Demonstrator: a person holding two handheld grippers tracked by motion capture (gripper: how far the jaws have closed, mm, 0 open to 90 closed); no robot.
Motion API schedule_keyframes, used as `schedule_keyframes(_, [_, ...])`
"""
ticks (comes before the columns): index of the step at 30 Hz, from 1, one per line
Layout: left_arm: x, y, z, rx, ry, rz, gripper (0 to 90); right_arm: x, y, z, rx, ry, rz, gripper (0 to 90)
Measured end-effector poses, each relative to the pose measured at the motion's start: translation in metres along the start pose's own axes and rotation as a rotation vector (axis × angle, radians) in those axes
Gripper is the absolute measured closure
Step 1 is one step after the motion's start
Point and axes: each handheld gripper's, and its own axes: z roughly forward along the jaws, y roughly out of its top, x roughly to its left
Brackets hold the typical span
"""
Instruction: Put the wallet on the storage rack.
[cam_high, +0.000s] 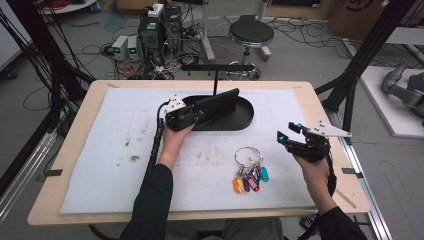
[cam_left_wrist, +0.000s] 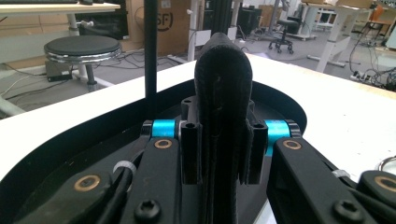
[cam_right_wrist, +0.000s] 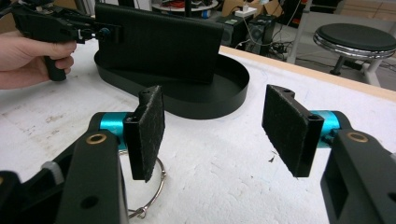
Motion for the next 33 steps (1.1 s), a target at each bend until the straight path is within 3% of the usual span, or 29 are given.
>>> schedule_keyframes(7, [0.0018,-0.0007,0.0003,0.010,0.014,0.010,73.7,0.0018,-0.0021,0.0030,0.002,0.008,-0.006,40.0])
schedule_keyframes(11, [0.0006,0.0015,0.0002,0.027,0.024,0.044,73.2,0.0019,-0.0020,0.0026,-0.003,0.010,-0.003,40.0])
schedule_keyframes(17, [0.0019,0.0006,-0.0003,0.056,0.058,0.063,69.2,0.0011,-0.0024,0.0023,-0.003,0.011,-0.001,40.0])
schedule_keyframes(22, [0.0020,0.0007,0.0002,0.054,0.047,0.115,72.7,0.0012,-0.0025,0.0021,-0.004,0.010,-0.003,40.0])
schedule_keyframes(26, [0.0053,-0.0039,0.0020,0.040,0.043,0.068,73.3,0.0009,-0.0026,0.0027,-0.004,0.010,-0.002,39.9])
schedule_keyframes(33, [0.0035,-0.0055,0.0043,0.099,0.089,0.111,66.3,0.0012,-0.0029,0.0026,-0.001,0.011,-0.001,40.0])
